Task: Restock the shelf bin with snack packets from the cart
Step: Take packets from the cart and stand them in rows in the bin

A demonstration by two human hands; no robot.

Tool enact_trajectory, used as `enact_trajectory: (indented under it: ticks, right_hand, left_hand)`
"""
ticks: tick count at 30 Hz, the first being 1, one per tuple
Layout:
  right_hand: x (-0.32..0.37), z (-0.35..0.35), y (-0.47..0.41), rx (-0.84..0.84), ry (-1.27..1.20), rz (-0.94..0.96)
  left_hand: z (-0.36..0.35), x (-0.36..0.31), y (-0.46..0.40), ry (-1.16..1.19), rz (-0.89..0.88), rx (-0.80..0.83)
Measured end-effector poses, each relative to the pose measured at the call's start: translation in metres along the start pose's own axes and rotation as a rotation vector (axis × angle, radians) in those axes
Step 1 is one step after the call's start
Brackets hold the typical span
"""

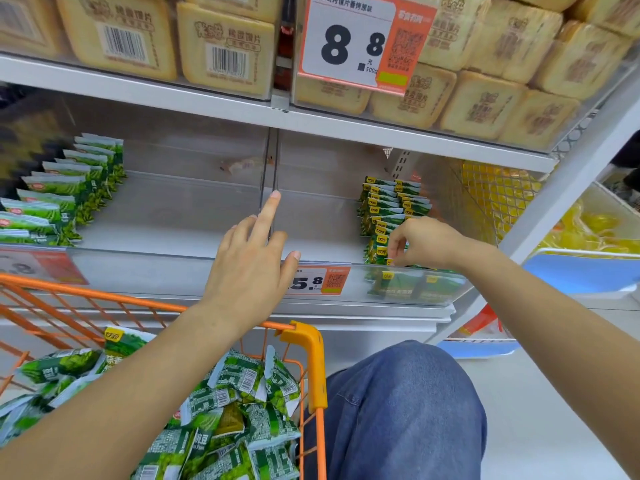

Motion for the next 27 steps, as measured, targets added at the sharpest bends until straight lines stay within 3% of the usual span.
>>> enact_trajectory:
  ticks: [6,11,13,17,19,21,24,27]
  right_hand:
    - [-0.001,0.003,0.001,0.077,0.000,-0.079]
    - [0.039,0.022,-0.014,-0.144,0.090,0.003]
    - [0.058,0.005,-0.031,-0.027,0.205,0.037]
    - [0.049,-0.048,-0.052,0.464,0.586,-0.033]
    - [0.029,-0.057,-0.055,0.544,0.817,-0.046]
    - [0.016,-0.063,-0.059,0.540,0.932,-0.026]
    - [0.020,-0.060,-0.063,0.532,0.875,-0.025]
    - [0.038,-0.042,-0.077,0.324,0.771,-0.014]
  left_hand:
    - [0.000,-0.001,0.000,-0.003,0.000,-0.018]
    - [0.000,-0.001,0.000,-0.006,-0.002,-0.019]
    - [0.001,-0.001,0.000,-0.006,-0.001,-0.028]
    - [0.001,0.000,0.001,0.003,-0.014,-0.034]
    - [0.002,-0.001,0.000,-0.002,-0.023,-0.035]
    - [0.003,-0.001,0.000,0.002,-0.024,-0.033]
    - [0.002,-0.001,0.001,0.003,-0.029,-0.046]
    - [0.001,-0.001,0.000,-0.002,-0.027,-0.052]
Point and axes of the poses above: each hand's wrist, its own y-axis away from the middle knuckle, its own z-axis out of the back of the hand, x = y × z, the point moved 7 cm from there along -y, towards the middle knuckle, and after that the axes turned 3 degrees about y, right-handed, at the moved point
